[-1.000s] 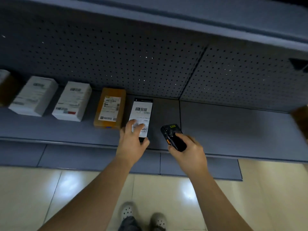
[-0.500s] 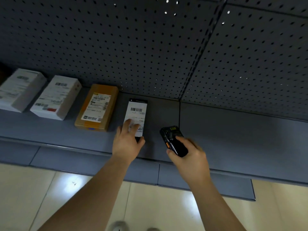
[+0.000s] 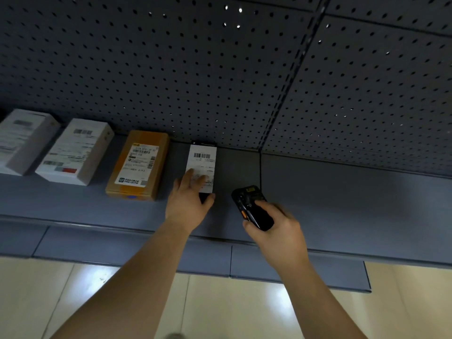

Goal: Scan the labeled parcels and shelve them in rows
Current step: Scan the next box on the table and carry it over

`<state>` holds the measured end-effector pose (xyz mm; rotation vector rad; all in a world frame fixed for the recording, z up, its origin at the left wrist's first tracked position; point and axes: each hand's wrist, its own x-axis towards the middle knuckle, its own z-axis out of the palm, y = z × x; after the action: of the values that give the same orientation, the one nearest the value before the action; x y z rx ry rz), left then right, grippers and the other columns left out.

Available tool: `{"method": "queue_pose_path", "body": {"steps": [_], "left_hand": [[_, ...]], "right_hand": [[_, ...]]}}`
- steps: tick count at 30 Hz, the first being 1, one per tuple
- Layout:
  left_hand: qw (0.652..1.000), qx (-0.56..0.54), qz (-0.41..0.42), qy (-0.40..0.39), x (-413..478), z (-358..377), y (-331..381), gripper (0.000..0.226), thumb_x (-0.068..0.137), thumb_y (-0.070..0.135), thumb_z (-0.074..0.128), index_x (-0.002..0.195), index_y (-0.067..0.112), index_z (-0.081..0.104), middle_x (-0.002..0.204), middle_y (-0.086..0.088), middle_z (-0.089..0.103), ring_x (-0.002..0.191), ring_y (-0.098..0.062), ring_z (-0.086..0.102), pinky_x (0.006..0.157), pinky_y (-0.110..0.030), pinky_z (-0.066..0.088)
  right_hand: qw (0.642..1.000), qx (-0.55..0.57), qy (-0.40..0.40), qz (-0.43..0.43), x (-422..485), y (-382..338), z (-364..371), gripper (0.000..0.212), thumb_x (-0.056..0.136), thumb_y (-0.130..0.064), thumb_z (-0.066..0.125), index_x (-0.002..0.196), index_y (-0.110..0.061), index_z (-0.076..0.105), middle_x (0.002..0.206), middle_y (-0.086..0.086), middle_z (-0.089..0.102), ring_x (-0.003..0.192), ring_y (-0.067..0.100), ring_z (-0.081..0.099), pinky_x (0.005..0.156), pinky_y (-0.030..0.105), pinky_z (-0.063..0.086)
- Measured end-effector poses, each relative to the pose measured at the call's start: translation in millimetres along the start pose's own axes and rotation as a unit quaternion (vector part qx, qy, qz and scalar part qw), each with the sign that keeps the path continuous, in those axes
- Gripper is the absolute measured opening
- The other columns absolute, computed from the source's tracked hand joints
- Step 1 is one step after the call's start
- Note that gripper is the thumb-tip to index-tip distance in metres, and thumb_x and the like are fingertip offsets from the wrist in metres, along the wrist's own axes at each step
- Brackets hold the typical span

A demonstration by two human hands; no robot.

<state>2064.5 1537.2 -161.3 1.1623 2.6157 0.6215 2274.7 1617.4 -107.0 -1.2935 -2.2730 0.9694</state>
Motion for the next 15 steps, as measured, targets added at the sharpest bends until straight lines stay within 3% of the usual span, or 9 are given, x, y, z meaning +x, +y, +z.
{"method": "queue_pose_path", "body": {"steps": [3,7,11,15], "left_hand": [[0.999,-0.012,0.044,0.021,-22.2,-32.6,-3.0,0.063,0.087,0.056,0.046,0.136,0.016,0.056,0.146,-0.012,0.045,0.130,-0.038,0.040,0.102,-0.051,0.043],[0.993,-0.019,0.102,0.063,-71.2,-113.4,-11.2,0.059,0.090,0.054,0.046,0.132,0.015,0.059,0.138,-0.009,0.053,0.126,-0.032,0.047,0.102,-0.045,0.045],[0.991,-0.009,0.089,0.095,-135.3,-213.9,-30.0,0.059,0.092,0.059,0.043,0.136,0.020,0.055,0.142,-0.002,0.048,0.132,-0.027,0.042,0.105,-0.045,0.043],[0.984,0.002,0.069,0.162,-200.6,-306.4,-68.0,0.059,0.091,0.059,0.044,0.134,0.019,0.055,0.136,0.001,0.052,0.128,-0.021,0.044,0.103,-0.044,0.044]], "right_hand": [[1.000,0.008,-0.001,-0.022,-14.1,-17.0,-7.0,0.049,0.074,-0.037,0.081,0.121,-0.033,0.068,0.111,-0.008,0.064,0.096,0.014,0.063,0.077,0.037,0.056],[0.997,0.015,-0.026,-0.068,-40.6,-70.4,-25.1,0.051,0.073,-0.045,0.077,0.122,-0.037,0.066,0.112,-0.012,0.061,0.099,0.012,0.061,0.079,0.035,0.056],[0.991,0.029,-0.054,-0.121,-78.0,-151.3,-39.0,0.056,0.069,-0.055,0.071,0.122,-0.037,0.066,0.117,-0.012,0.061,0.106,0.012,0.060,0.087,0.035,0.053],[0.978,0.026,-0.099,-0.183,-123.6,-243.8,-31.9,0.052,0.074,-0.045,0.078,0.124,-0.035,0.065,0.113,-0.014,0.061,0.105,0.011,0.058,0.088,0.033,0.051]]}}
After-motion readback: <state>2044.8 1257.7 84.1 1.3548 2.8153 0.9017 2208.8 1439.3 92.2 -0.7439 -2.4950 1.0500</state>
